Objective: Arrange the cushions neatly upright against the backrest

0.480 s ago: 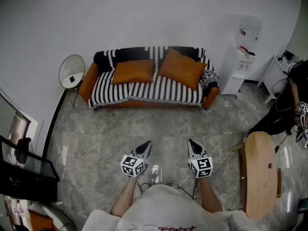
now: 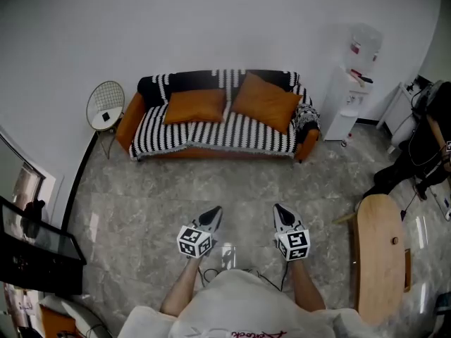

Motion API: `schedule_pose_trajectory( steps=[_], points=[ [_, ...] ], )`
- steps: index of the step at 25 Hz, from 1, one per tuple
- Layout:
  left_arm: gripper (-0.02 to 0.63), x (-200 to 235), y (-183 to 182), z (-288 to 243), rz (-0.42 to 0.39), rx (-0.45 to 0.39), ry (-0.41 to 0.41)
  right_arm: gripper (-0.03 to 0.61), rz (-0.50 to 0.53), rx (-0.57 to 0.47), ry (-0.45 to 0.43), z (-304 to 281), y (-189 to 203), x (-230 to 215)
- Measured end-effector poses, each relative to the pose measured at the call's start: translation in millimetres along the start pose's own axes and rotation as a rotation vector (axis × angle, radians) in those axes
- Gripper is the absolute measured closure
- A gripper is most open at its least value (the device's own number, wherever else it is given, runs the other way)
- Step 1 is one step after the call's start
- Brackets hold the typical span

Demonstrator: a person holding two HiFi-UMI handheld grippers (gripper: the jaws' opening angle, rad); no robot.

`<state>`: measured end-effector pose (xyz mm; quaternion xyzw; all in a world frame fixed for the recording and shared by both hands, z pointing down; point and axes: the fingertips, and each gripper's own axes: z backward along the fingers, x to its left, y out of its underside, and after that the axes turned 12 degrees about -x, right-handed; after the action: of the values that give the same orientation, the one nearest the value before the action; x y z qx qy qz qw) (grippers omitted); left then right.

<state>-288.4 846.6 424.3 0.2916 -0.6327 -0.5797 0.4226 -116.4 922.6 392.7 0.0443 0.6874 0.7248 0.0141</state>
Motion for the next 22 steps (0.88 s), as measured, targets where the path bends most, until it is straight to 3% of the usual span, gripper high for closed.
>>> schedule_pose_trajectory(
  steps=[11, 22],
  points=[
    [0.581, -13, -10, -38, -0.027, -0.017, -0.011, 0.549, -0.036, -0.012, -0.01, 2, 7, -35],
    [0.581, -42, 4, -75, -0.018, 0.004, -0.026, 0.55, -0.046, 0.016, -0.05, 8, 17, -76]
  ],
)
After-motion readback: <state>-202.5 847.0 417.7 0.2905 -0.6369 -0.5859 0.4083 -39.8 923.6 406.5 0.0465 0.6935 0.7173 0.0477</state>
